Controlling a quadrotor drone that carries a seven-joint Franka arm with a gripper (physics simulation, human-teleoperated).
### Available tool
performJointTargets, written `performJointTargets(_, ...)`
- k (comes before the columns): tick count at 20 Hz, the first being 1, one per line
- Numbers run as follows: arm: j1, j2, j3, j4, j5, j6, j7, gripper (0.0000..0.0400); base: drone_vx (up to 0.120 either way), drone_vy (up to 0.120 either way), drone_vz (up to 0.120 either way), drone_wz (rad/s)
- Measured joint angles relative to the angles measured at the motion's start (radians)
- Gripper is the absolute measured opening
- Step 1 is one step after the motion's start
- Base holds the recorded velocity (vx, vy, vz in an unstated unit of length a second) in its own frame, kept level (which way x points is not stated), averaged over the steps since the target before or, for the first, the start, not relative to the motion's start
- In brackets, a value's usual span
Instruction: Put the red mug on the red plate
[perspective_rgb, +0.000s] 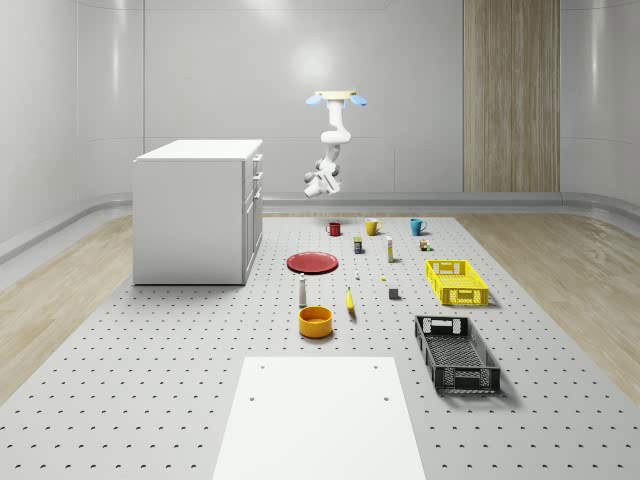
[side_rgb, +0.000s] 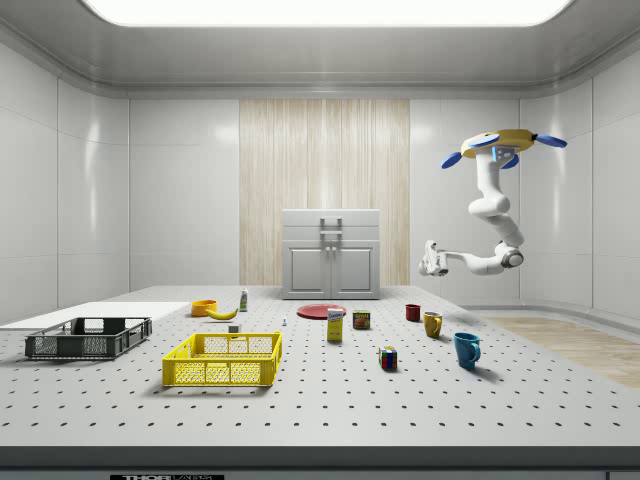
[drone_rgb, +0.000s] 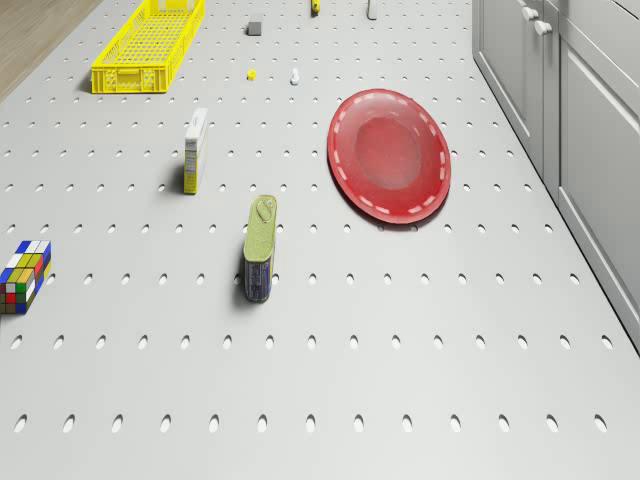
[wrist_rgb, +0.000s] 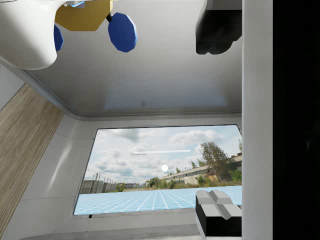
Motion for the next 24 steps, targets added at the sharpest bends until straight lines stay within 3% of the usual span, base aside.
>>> performJointTargets(4, -0.147, -0.057, 0.249, -0.257, -0.452, -0.008, 0.143, 0.0400, 0.120, 0.000, -0.120, 0.000)
performJointTargets(9, -0.410, -0.125, 0.472, -0.488, -0.892, -0.106, 0.361, 0.0400, 0.120, 0.000, -0.120, 0.000)
performJointTargets(13, -0.593, -0.173, 0.573, -0.557, -1.060, -0.191, 0.486, 0.0400, 0.120, 0.000, -0.120, 0.000)
performJointTargets(16, -0.685, -0.204, 0.618, -0.576, -1.117, -0.231, 0.546, 0.0400, 0.013, 0.053, -0.120, 0.000)
performJointTargets(21, -0.772, -0.246, 0.661, -0.587, -1.151, -0.258, 0.604, 0.0400, 0.000, 0.120, -0.120, 0.000)
performJointTargets(24, -0.801, -0.267, 0.676, -0.588, -1.155, -0.259, 0.625, 0.0400, 0.080, 0.000, -0.120, 0.000)
